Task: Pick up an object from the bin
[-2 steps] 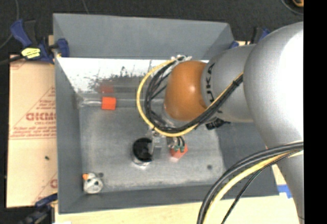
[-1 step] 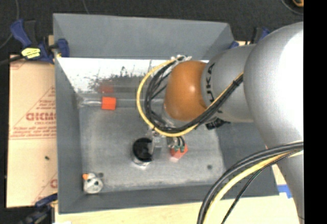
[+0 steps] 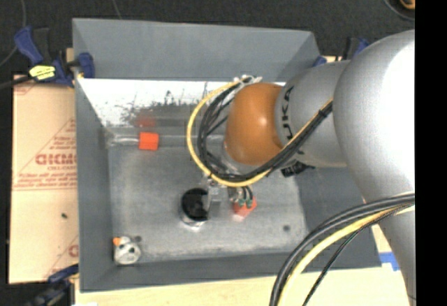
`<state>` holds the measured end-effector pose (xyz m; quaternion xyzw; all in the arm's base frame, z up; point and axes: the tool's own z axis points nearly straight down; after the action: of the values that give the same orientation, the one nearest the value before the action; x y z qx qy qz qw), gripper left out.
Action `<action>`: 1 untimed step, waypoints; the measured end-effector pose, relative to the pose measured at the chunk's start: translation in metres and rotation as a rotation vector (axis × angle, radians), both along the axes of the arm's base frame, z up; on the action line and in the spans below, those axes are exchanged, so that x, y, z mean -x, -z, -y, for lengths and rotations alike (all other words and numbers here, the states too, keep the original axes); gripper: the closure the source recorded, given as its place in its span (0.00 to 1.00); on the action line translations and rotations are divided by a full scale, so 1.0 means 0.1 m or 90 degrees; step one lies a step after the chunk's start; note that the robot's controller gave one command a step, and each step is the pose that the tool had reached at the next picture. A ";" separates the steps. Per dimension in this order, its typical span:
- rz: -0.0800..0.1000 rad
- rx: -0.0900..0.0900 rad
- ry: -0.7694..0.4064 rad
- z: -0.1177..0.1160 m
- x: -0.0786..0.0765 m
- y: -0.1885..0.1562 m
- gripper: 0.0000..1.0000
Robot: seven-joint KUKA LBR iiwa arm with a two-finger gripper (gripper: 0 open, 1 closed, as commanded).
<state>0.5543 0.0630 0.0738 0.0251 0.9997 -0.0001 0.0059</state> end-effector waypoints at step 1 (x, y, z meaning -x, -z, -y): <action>0.000 0.000 -0.001 0.00 0.00 0.00 1.00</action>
Offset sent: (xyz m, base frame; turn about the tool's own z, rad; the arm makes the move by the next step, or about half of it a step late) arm 0.0000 0.0000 0.0000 0.0000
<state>0.5544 0.0630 0.0738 0.0244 0.9997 -0.0001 0.0059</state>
